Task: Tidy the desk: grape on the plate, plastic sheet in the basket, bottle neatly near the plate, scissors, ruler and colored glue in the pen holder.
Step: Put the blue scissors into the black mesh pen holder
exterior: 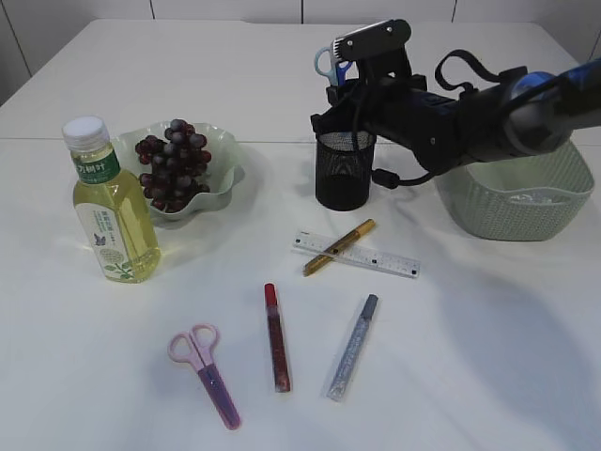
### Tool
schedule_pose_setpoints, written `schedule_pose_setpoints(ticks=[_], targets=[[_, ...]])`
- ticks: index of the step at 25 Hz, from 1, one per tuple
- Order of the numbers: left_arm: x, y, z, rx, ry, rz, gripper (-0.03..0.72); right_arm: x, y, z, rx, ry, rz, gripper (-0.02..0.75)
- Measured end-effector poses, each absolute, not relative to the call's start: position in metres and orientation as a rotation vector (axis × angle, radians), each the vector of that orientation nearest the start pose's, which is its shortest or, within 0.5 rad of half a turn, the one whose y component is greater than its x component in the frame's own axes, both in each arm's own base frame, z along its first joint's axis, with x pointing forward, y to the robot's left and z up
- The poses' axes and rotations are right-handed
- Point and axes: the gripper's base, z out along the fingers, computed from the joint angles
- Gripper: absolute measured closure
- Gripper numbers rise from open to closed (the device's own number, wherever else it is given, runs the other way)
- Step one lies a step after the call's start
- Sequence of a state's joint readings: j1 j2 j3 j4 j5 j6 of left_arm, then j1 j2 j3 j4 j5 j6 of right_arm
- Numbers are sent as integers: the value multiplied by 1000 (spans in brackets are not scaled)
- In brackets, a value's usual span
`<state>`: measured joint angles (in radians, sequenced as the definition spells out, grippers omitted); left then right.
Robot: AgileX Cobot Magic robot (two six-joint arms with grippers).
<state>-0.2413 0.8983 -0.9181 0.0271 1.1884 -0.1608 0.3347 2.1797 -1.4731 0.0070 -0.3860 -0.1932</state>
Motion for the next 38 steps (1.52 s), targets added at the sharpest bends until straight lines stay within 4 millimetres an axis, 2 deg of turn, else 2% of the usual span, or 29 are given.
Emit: schedule_pose_setpoints(ticks=[3, 19, 24, 28, 35, 38], targets=[[140, -32, 336, 110, 2653, -97, 147, 472, 164, 177, -465, 1752, 103, 540], [140, -32, 336, 107, 2655, -97, 147, 471, 162, 170, -439, 1819, 113, 538], [140, -32, 336, 107, 2660, -96, 148, 471, 162, 168, -435, 1852, 117, 514], [138, -32, 335, 108, 2682, -90, 148, 473, 163, 170, -414, 1901, 130, 466], [136, -31, 334, 108, 2705, -85, 166, 483, 168, 193, -434, 1982, 148, 397], [136, -31, 334, 108, 2705, -85, 174, 483, 170, 216, -437, 2051, 174, 393]])
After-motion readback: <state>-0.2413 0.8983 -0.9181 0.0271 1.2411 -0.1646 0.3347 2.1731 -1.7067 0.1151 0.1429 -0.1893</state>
